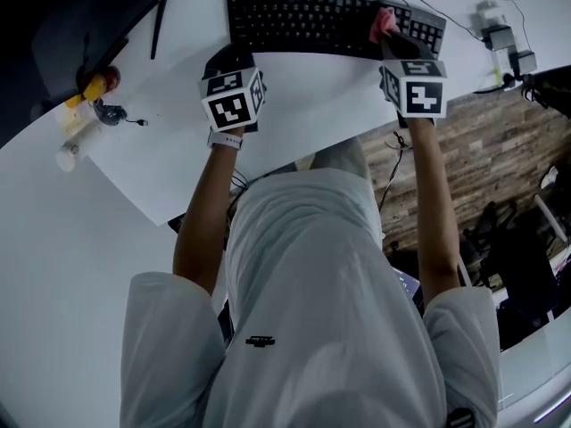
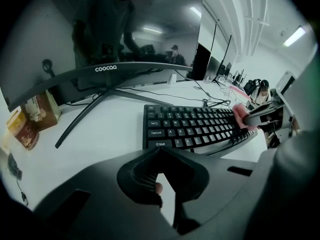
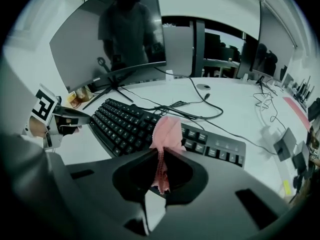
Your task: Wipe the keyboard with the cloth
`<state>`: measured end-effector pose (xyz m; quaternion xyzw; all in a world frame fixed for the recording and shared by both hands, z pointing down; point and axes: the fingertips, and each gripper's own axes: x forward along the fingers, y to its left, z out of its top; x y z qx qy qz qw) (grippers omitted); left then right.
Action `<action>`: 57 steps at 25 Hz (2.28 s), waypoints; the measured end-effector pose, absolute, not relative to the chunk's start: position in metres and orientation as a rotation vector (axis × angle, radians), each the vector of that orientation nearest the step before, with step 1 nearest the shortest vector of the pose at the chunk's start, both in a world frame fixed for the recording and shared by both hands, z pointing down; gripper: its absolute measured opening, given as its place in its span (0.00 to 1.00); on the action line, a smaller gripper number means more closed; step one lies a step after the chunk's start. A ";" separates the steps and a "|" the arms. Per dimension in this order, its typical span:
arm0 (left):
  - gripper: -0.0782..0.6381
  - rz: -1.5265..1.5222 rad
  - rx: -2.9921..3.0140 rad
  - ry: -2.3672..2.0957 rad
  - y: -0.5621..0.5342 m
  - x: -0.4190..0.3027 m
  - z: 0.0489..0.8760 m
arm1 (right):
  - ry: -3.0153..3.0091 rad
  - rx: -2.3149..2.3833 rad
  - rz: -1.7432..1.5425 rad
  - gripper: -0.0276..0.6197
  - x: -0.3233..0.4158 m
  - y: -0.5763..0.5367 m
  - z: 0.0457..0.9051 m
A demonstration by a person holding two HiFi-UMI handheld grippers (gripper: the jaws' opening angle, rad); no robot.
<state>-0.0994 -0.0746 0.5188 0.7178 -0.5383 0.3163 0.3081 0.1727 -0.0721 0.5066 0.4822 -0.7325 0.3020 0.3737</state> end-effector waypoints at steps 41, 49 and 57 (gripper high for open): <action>0.14 0.696 1.986 -1.341 -0.077 -0.103 0.500 | -2.187 0.821 0.734 0.10 -0.070 -0.104 0.495; 0.14 0.654 1.902 -1.414 -0.071 -0.126 0.494 | -2.208 0.706 0.740 0.10 -0.103 -0.089 0.497; 0.14 0.656 1.879 -1.429 -0.060 -0.136 0.492 | -2.195 0.638 0.734 0.10 -0.108 -0.067 0.501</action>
